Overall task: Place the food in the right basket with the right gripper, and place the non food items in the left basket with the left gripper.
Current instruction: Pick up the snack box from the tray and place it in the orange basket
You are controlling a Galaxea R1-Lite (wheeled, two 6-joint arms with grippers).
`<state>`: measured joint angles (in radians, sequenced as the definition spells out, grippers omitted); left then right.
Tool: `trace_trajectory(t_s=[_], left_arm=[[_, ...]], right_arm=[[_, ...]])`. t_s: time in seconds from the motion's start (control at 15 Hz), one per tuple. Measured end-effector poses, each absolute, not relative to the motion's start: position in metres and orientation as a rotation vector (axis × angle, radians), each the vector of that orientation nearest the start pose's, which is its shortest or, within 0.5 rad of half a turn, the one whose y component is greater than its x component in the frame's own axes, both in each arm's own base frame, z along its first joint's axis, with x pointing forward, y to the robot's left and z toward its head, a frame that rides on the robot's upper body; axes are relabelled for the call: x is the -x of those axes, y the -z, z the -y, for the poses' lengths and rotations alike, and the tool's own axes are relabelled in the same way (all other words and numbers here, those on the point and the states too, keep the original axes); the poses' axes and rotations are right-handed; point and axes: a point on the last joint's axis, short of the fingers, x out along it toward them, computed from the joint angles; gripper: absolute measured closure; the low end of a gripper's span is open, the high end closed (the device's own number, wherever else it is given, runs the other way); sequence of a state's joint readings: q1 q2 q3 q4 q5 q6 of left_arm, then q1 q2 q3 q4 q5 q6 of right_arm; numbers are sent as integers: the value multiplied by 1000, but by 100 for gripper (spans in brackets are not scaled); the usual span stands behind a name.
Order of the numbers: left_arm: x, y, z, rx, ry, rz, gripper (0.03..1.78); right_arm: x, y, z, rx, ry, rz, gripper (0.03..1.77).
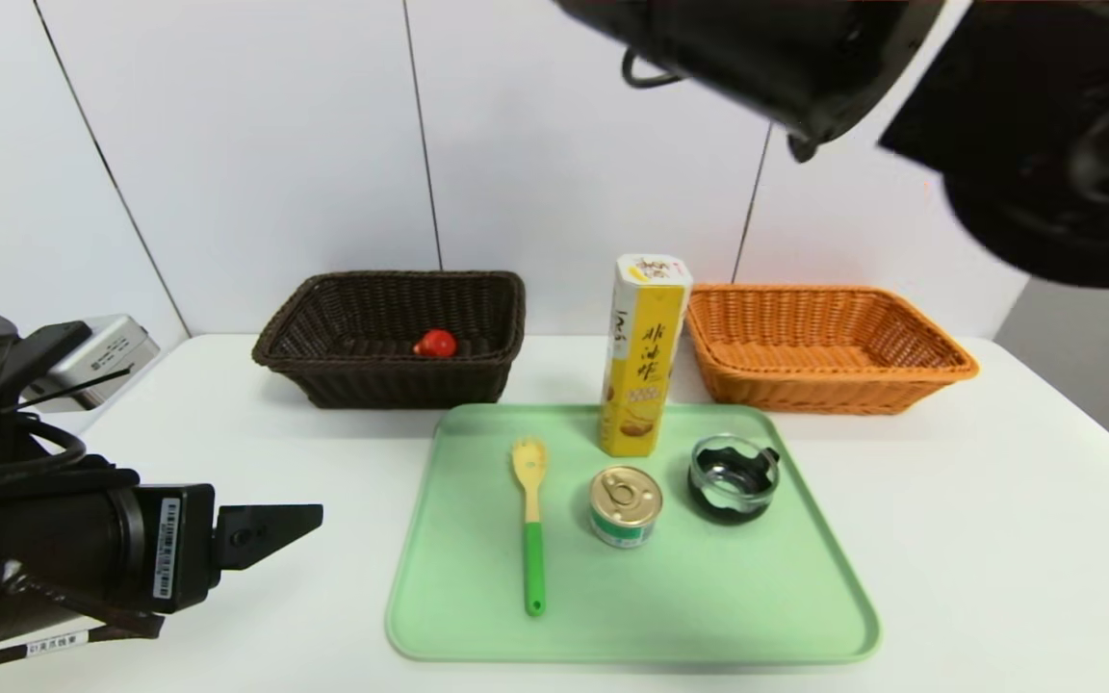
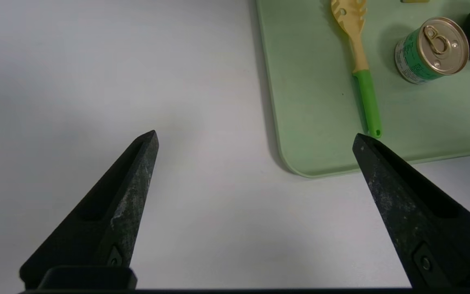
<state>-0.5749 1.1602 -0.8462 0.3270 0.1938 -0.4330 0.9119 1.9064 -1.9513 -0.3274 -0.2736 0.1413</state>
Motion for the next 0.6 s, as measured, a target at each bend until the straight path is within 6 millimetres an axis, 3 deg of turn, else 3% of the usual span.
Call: trace_trajectory(t_s=[0.13,0.33,0.6], left_arm=[[-130,-234,80,178,238,-642,12],[-131,-235,80,178,243,-635,12],[-130,-233,80,175,244,-642,12]], right_arm=[[-224,-411,-260,-338,-597,259,13],[-214,-399,-226,-280,-535,186,12],[-195,-342,-188,-134,-479,-26,11]])
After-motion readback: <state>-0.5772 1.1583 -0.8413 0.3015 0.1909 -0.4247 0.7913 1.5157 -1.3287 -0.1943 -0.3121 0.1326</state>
